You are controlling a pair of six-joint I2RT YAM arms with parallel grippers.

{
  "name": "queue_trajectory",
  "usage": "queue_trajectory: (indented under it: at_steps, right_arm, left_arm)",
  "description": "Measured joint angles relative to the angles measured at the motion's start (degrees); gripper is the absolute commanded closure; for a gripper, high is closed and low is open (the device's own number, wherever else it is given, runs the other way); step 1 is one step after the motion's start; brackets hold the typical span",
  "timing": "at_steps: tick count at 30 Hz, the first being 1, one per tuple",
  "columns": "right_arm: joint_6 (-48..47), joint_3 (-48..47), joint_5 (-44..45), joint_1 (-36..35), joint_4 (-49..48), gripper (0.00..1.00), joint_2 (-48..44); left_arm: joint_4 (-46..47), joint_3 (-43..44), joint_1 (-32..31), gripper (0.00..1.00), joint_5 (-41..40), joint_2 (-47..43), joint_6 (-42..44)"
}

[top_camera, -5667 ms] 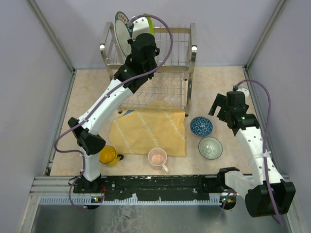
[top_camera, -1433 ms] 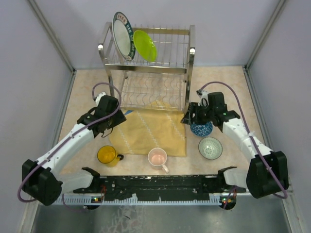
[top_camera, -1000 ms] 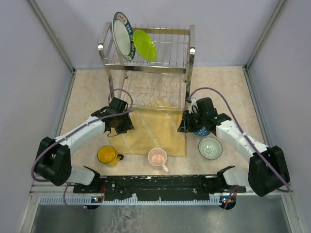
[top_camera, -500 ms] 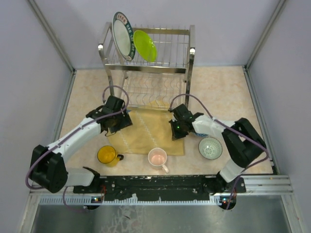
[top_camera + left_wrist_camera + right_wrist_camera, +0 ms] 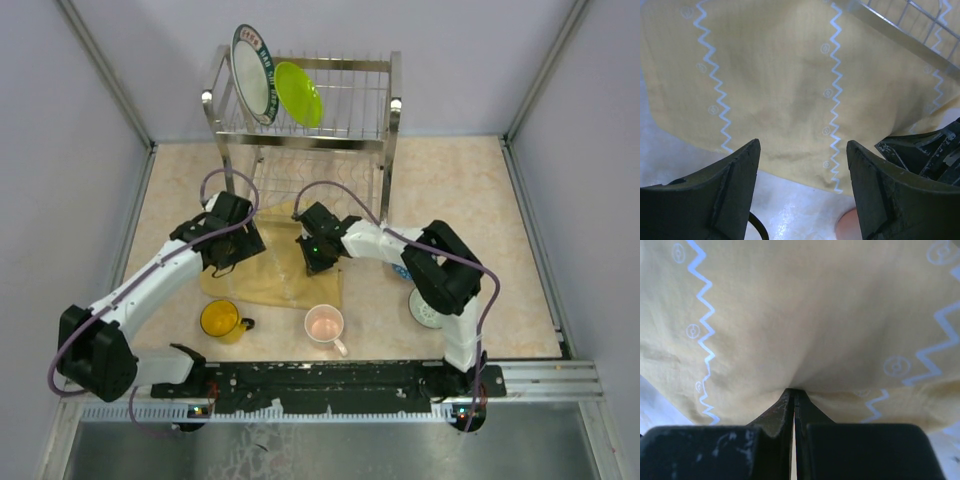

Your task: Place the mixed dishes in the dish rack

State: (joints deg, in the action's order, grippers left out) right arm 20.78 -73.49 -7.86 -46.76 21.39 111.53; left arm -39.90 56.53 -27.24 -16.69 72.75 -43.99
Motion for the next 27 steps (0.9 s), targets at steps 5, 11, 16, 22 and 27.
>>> queue_trajectory:
  at_steps: [5,11,16,22,27]
  right_arm:
    - [0.09,-6.73,-1.07,-1.68,2.6,1.0,4.5]
    - [0.68,-11.26,-3.21,-4.04,3.48,1.0,7.85]
    - [2.29,-13.0,-7.45,-5.6,1.7,1.0,9.88]
    - [3.41,-10.49,-11.41,-6.32,-2.99,0.98,8.7]
    - [3.3,-5.2,-11.61,-6.32,-4.33,0.87,1.25]
  left_arm:
    - [0.24,-0.59,0.42,0.27,1.14,2.62,-0.13]
    - [1.4,-0.92,1.51,0.28,2.32,4.26,-0.15]
    - [2.32,-2.78,3.02,0.38,4.2,4.31,-0.37]
    - [3.17,-3.56,3.41,0.53,7.52,4.35,-1.33]
    - [4.13,-3.54,3.52,0.71,10.32,5.68,-1.73]
